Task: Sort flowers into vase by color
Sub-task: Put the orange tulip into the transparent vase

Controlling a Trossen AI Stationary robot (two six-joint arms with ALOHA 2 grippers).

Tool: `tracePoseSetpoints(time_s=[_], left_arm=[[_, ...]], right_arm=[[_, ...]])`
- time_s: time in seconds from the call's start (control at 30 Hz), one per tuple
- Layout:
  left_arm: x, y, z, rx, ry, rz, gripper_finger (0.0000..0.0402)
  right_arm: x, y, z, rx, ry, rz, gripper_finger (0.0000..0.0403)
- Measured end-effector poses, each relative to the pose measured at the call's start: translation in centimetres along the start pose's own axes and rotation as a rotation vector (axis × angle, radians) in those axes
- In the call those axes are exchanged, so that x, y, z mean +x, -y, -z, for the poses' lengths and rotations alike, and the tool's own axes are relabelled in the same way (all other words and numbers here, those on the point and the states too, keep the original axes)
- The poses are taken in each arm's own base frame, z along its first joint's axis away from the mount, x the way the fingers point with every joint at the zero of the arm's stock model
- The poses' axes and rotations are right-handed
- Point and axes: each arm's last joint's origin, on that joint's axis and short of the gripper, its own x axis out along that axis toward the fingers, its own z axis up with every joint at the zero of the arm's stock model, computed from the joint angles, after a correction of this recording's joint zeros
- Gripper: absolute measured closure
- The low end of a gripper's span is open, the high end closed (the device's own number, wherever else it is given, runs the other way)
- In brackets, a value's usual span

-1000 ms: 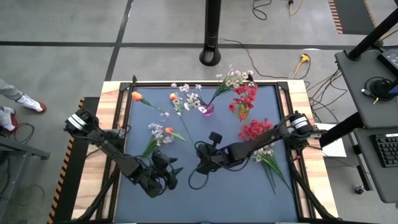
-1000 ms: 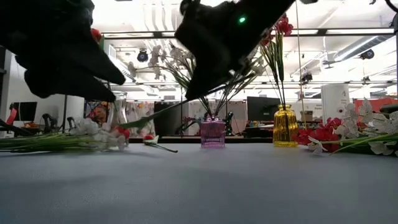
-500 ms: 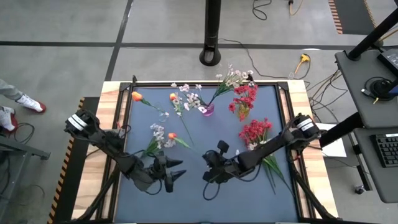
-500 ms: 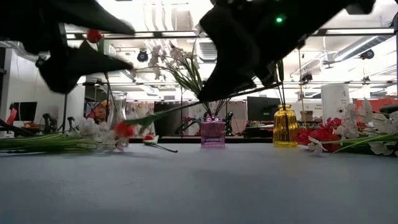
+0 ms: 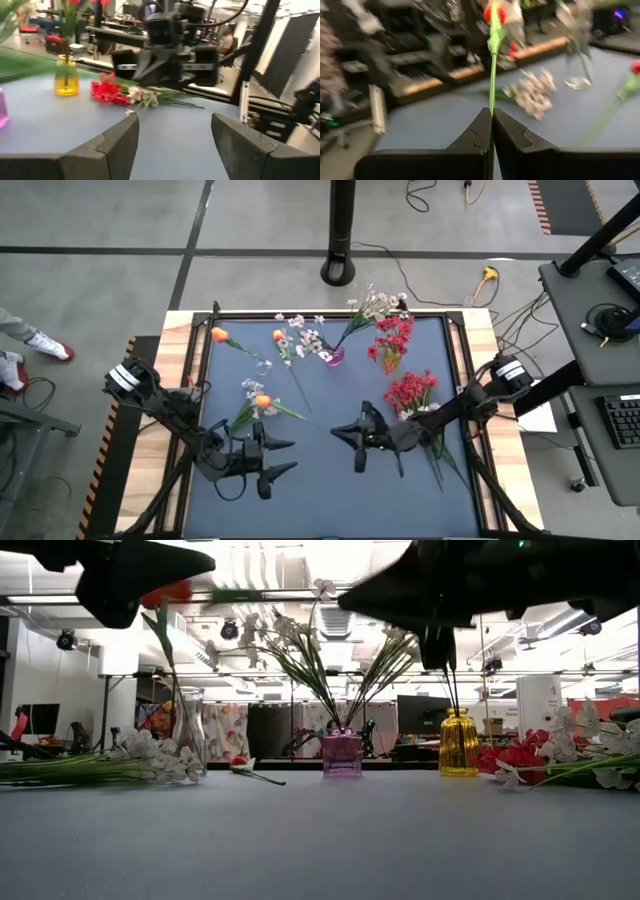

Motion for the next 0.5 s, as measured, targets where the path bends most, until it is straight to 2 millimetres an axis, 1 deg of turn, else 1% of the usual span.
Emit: tracePoseSetpoints(time_s=[0.1,0.27,0.5], left_arm=[[0.8,-0.5,0.0,0.002,0.006,-0.033,0.0171],[2.3,-1.0,-0.2,0.021,0.026,-0.081,0.0171],[3.5,-2.0,-1.5,0.007,0.16,-0.119,0.0171]], right_arm=[[0.0,-0.1,-0.2,-0.008,0.042,-0.018,0.0394],[0.4,-0.6,-0.8,-0.05,0.061,-0.048,0.0394],[0.5,-0.9,-1.0,-0.084,0.068,-0.054,0.0394]])
